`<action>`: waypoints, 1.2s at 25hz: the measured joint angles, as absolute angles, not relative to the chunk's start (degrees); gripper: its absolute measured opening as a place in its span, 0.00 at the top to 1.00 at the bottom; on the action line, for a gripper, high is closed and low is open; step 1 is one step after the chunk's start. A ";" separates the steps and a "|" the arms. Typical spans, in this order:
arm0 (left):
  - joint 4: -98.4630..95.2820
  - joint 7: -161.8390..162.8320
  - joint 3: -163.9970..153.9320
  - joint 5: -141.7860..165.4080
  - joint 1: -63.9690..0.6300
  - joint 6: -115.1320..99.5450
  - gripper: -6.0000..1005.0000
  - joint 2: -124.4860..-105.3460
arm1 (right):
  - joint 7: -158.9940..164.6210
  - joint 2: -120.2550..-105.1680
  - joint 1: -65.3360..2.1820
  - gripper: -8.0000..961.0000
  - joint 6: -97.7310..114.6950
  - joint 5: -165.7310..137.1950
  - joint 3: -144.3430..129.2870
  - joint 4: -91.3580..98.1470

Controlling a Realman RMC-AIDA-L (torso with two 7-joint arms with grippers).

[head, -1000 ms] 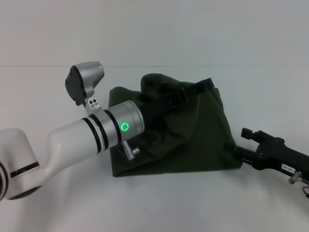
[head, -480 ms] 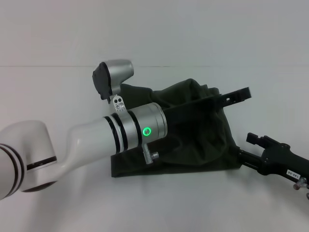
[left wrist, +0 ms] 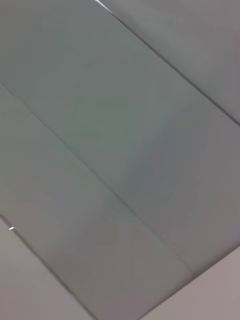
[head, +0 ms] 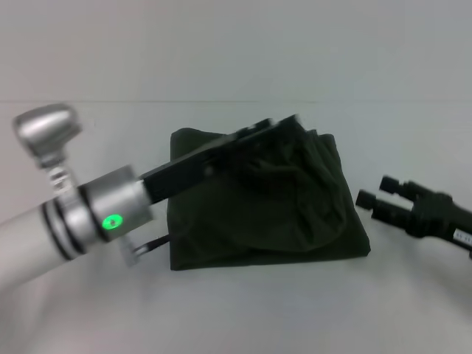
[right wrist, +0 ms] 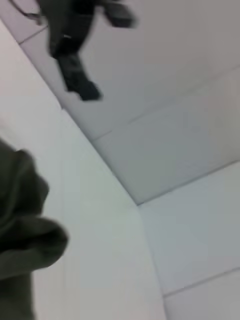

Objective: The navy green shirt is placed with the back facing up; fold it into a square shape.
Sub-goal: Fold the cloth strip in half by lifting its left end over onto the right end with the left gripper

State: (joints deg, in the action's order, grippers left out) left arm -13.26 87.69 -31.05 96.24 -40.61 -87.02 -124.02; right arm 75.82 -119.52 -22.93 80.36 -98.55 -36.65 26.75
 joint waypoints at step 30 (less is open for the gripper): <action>-20.80 78.30 -39.04 96.33 -22.89 -87.60 0.05 -121.71 | 95.09 -120.30 -41.48 0.11 53.43 -111.37 -62.73 34.26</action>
State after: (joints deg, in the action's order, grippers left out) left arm -20.80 78.30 -39.04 96.33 -22.89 -87.60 -121.71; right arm 95.09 -120.30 -41.48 53.43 -111.37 -62.73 34.26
